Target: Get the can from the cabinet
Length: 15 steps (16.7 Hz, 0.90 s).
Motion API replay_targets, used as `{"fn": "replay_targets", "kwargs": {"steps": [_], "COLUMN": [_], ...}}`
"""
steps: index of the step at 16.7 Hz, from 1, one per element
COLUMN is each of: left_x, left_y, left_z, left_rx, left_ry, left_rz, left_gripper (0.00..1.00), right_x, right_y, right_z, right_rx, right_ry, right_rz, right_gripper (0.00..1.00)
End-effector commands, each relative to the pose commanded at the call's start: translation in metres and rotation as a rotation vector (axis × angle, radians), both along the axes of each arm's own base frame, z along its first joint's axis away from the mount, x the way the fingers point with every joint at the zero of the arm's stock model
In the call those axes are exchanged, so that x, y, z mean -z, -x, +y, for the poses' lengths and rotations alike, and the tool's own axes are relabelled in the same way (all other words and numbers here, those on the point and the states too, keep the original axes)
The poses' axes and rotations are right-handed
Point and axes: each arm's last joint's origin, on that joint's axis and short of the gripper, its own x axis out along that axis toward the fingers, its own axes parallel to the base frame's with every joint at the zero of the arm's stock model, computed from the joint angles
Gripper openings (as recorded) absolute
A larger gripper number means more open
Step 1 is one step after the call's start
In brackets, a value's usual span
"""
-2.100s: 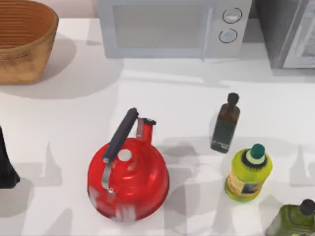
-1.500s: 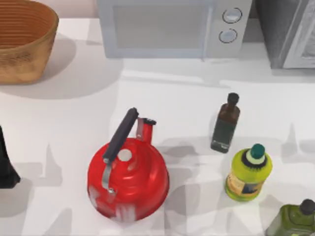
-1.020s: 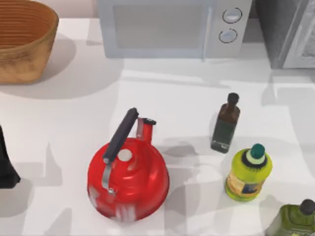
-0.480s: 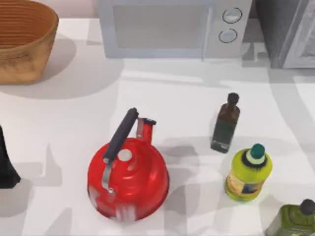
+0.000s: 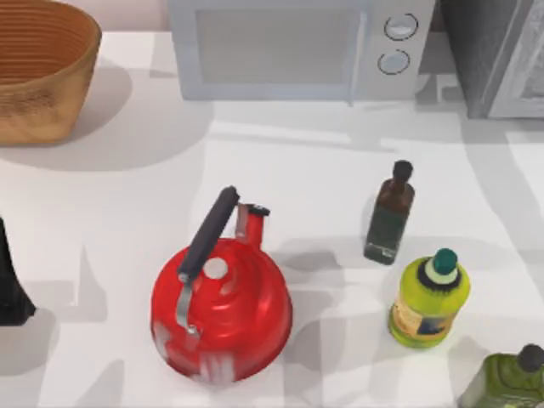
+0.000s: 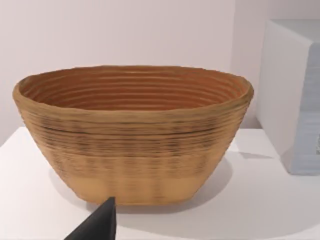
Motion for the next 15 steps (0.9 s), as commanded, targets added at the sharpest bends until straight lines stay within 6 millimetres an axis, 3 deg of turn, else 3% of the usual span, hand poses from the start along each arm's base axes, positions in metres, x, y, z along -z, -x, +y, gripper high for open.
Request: {"fn": "replay_targets", "kwargs": {"steps": [8,12,15], "left_x": [0.000,0.000,0.000], "left_y": [0.000,0.000,0.000], "left_z": [0.000,0.000,0.000], "left_rx": [0.000,0.000,0.000], "left_ry": [0.000,0.000,0.000], "left_rz": [0.000,0.000,0.000], "left_gripper": [1.00,1.00,1.00], "right_x": [0.027,0.026,0.025], "right_y": [-0.027,-0.026,-0.043], "right_z": [0.000,0.001,0.001], "right_rx": [0.007,0.003,0.007], "right_ry": [0.000,-0.001,0.000], "right_rz": [-0.006,-0.009,-0.006], "right_gripper": [1.00,1.00,1.00]}}
